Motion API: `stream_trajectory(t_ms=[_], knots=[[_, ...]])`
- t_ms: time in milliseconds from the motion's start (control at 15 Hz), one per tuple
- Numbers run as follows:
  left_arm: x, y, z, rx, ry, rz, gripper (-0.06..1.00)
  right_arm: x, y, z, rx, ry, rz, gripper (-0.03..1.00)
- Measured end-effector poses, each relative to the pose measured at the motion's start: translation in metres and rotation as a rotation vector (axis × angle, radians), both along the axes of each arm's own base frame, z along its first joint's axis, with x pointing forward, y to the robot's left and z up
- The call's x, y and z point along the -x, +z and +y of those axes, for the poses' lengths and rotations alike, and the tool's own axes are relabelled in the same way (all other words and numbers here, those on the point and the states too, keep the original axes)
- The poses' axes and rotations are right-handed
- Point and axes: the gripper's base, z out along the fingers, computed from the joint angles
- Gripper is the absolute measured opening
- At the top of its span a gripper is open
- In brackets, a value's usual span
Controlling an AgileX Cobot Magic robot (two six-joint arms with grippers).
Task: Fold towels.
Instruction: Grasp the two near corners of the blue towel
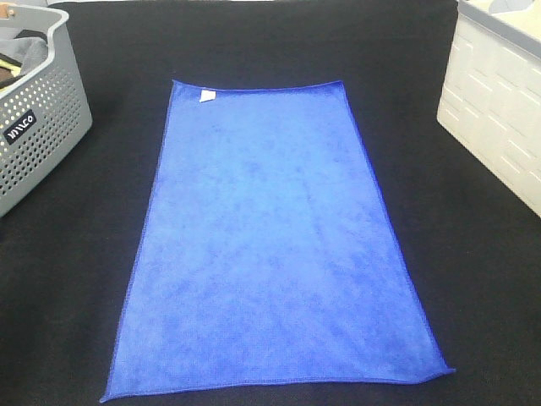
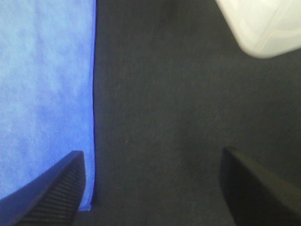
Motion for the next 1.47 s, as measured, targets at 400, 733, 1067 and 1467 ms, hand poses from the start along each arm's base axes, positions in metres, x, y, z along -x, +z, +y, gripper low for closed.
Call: stream_trajectory(t_ms=[400,733,1067,1467], knots=[[-0.04,-0.045,-0.021,0.083,-0.185,0.258,0.73,-0.052,-0.046,0.007,-0.088,0.009,0.333,0.7],[-0.044,-0.084,-0.058,0.086,-0.285,0.39,0.73,-0.071,-0.088,0.021,-0.255,0.064,0.494,0.7],[-0.057,-0.106,-0.07,0.094,-0.298,0.446,0.73,-0.081,-0.113,0.028,-0.328,0.093,0.535,0.7],[-0.061,-0.123,-0.072,0.104,-0.291,0.494,0.73,-0.085,-0.135,0.026,-0.31,0.083,0.582,0.7]])
